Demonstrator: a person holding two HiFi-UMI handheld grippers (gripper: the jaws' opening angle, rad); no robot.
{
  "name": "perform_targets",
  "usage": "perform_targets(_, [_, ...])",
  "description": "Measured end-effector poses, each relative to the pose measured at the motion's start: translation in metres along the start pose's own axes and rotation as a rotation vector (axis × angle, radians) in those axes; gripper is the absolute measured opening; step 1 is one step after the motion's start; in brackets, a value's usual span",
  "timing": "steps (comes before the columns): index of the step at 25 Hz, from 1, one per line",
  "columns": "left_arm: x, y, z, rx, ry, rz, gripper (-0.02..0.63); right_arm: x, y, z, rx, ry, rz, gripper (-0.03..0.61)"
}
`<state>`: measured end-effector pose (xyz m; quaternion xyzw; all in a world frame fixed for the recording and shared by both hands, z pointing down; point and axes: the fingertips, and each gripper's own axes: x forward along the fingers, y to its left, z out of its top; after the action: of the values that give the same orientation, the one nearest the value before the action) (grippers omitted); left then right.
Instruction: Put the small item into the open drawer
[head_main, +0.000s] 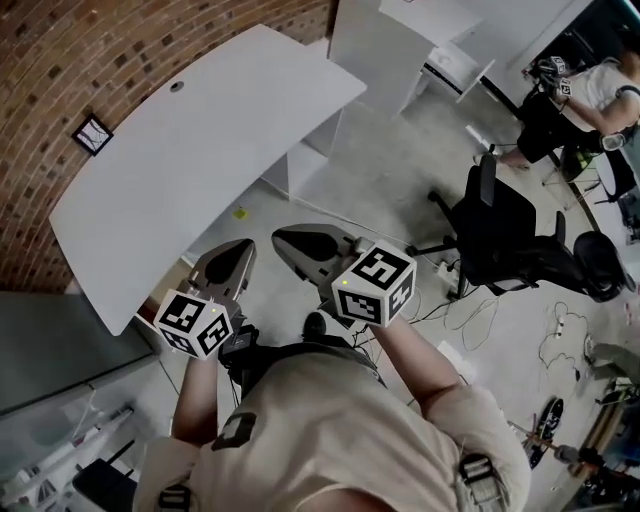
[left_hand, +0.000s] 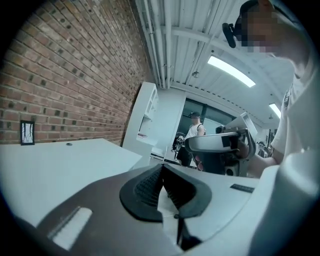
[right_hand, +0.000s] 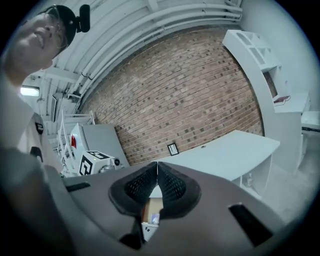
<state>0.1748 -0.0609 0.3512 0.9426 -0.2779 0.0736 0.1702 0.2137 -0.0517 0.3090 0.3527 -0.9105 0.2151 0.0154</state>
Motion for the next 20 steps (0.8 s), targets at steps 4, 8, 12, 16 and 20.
perform_targets(4, [0.017, -0.026, 0.004, 0.034, 0.017, 0.022, 0.005, -0.041, -0.017, 0.003, 0.024, -0.033, -0.002, 0.006])
perform_targets(8, [0.031, -0.035, 0.008, 0.063, 0.010, 0.054, 0.005, -0.071, -0.028, 0.011, 0.023, -0.065, 0.006, 0.006])
perform_targets(12, [0.001, -0.018, 0.019, 0.049, -0.004, 0.145, 0.005, -0.057, -0.012, 0.007, 0.027, -0.034, 0.071, 0.006])
perform_targets(16, [-0.022, -0.001, 0.026, 0.050, -0.024, 0.208, 0.005, -0.038, 0.012, 0.002, 0.004, -0.006, 0.174, 0.006])
perform_targets(20, [-0.035, 0.007, 0.026, 0.052, -0.031, 0.266, 0.005, -0.021, 0.016, -0.004, -0.024, 0.055, 0.194, 0.006])
